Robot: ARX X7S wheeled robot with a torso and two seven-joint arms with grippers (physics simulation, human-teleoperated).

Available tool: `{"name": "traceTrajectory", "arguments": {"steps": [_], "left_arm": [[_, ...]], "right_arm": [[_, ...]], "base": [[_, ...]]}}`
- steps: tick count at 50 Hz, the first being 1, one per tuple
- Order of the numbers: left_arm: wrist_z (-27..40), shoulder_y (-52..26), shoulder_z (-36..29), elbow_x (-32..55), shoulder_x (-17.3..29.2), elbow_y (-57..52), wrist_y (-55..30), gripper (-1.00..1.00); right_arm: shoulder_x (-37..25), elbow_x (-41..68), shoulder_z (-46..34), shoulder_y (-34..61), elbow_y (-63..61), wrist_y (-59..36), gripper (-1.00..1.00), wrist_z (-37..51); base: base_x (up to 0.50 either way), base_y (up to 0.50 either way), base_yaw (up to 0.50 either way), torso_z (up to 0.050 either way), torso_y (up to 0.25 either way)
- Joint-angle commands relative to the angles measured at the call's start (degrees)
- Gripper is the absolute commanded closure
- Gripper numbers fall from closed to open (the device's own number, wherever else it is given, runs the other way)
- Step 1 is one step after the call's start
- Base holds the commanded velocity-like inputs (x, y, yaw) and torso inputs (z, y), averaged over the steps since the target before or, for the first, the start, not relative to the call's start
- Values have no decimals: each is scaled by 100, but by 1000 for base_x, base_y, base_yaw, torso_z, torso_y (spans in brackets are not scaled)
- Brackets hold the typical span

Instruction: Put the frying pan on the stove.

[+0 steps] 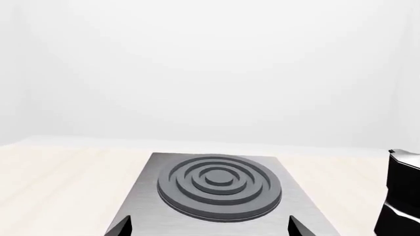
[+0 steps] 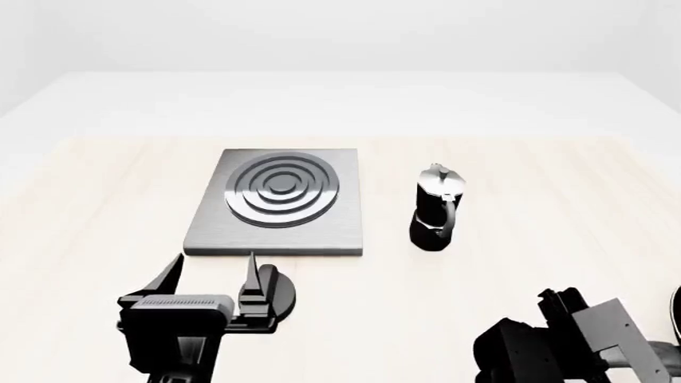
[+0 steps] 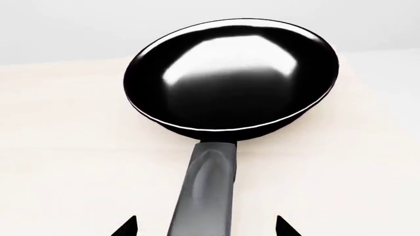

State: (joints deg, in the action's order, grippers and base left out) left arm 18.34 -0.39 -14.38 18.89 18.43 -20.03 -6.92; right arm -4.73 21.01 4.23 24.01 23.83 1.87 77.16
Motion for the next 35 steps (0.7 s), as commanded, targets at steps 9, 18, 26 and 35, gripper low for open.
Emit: {"name": "traceTrajectory", "arguments": {"steps": [9,18,26,35], "left_arm": [[53,-14,-69,-22,30,-75,-36,-100],[81,10,-59,7,56,-140,-39,-100],[75,35,-43,35,73,-113,17,-100],[93,51,-41,41,88,-120,46,-100]], "right_arm": [[-53,85,-99,-84,-67,-12,100,12],[-68,110,-121,-156,-251,24,100,43],[-123,74,-276,-313,-616,166,100,-127],[-283,-274,-631,-532,-1342,247,100,-222]], "base": [[0,0,0,0,0],[0,0,0,0,0],[0,0,0,0,0],[0,0,0,0,0]]}}
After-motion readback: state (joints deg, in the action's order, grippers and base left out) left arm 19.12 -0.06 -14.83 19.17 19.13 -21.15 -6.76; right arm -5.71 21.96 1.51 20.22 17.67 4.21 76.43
